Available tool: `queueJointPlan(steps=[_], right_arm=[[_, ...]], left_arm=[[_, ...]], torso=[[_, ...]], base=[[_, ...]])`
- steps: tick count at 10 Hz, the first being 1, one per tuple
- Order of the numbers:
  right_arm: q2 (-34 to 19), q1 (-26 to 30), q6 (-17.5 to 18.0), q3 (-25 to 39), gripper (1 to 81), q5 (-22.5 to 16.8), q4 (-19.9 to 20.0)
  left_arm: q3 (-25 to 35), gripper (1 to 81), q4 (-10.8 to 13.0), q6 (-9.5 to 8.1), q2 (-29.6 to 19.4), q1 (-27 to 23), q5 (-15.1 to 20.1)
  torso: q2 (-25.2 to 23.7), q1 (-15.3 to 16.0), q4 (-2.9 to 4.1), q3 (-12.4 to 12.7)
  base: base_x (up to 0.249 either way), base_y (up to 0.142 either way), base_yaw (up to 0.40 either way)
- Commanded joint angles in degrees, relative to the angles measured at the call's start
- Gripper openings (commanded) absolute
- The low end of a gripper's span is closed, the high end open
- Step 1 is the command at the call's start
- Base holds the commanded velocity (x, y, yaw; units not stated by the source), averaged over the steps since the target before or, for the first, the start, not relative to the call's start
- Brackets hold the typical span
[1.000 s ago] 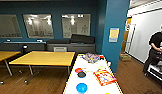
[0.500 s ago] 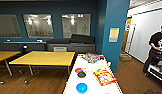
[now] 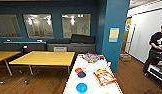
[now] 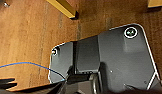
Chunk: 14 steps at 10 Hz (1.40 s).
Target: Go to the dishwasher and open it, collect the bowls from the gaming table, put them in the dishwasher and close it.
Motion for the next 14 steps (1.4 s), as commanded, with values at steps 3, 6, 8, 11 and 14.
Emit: queueJointPlan(steps=[3,6,8,11,14], right_arm=[[-30.0,8.8,0.8,33.6,81.1,2.3,4.3],[-38.5,14.6,0.8,42.9,81.1,1.8,5.8],[-46.2,19.3,0.8,48.8,81.1,1.3,8.1],[-51.2,29.7,0.9,51.3,81.1,-5.7,12.2],[-51.3,40.9,1.1,49.7,81.1,-12.0,21.0]], left_arm=[[0.2,81.1,-0.3,0.26,-0.3,-2.6,2.4],[0.2,81.1,-0.3,0.26,-0.2,-2.6,2.4],[0.2,81.1,-0.4,0.26,-0.3,-2.6,2.4],[0.2,81.1,-0.3,0.17,-0.2,-2.6,2.4],[0.2,81.1,-0.4,0.17,-0.3,-2.6,2.4]], torso=[[0.0,0.0,0.00,-1.9],[0.0,0.0,0.00,-7.3],[0.0,0.0,0.00,-6.3],[0.0,0.0,0.00,-8.8],[0.1,0.0,0.00,-8.8]], base=[[0.000,0.000,0.000],[0.000,0.000,0.000],[0.000,0.000,0.000],[0.000,0.000,0.000],[0.000,0.000,0.000]])
